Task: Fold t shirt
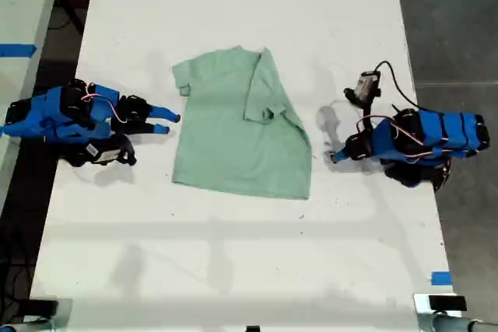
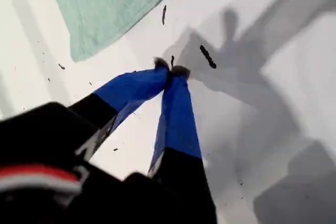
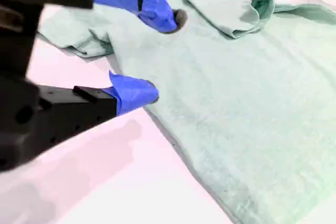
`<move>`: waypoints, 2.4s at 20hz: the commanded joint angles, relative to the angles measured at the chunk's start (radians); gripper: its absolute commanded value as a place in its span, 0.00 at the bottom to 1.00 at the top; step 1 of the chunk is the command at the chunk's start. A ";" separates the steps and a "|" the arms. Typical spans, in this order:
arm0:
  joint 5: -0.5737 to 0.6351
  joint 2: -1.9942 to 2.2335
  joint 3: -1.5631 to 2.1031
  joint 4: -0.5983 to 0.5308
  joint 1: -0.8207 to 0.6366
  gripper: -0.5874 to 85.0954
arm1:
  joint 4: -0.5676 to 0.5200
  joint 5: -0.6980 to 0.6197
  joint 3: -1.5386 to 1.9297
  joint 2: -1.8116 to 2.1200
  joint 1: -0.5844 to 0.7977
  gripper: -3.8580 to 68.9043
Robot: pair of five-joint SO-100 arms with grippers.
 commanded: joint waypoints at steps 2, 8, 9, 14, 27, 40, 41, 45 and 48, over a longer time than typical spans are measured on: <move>0.224 0.009 0.055 -0.083 -0.057 0.01 | -0.020 0.020 0.044 0.011 -0.014 0.07; 0.224 0.009 0.044 -0.077 -0.028 0.01 | -0.020 0.020 0.044 0.011 -0.014 0.07; 0.206 0.009 0.006 -0.075 0.017 0.01 | -0.020 0.020 0.044 0.011 -0.012 0.07; 0.130 -0.202 -0.403 0.109 0.014 0.01 | -0.020 0.017 0.044 0.011 -0.008 0.07; 0.969 -1.715 -1.525 0.291 -0.704 0.17 | -0.020 0.018 0.044 0.011 -0.012 0.07; 1.072 -2.192 -1.468 0.051 -0.779 0.17 | -0.020 0.015 0.044 0.011 -0.023 0.07; 1.068 -2.209 -1.473 0.049 -0.781 0.17 | -0.020 0.015 0.044 0.011 -0.023 0.07; 1.077 -2.255 -1.485 0.058 -0.799 0.01 | -0.020 0.015 0.044 0.011 -0.023 0.07; 1.063 -2.233 -1.503 0.092 -0.785 0.01 | -0.020 0.015 0.044 0.011 -0.023 0.07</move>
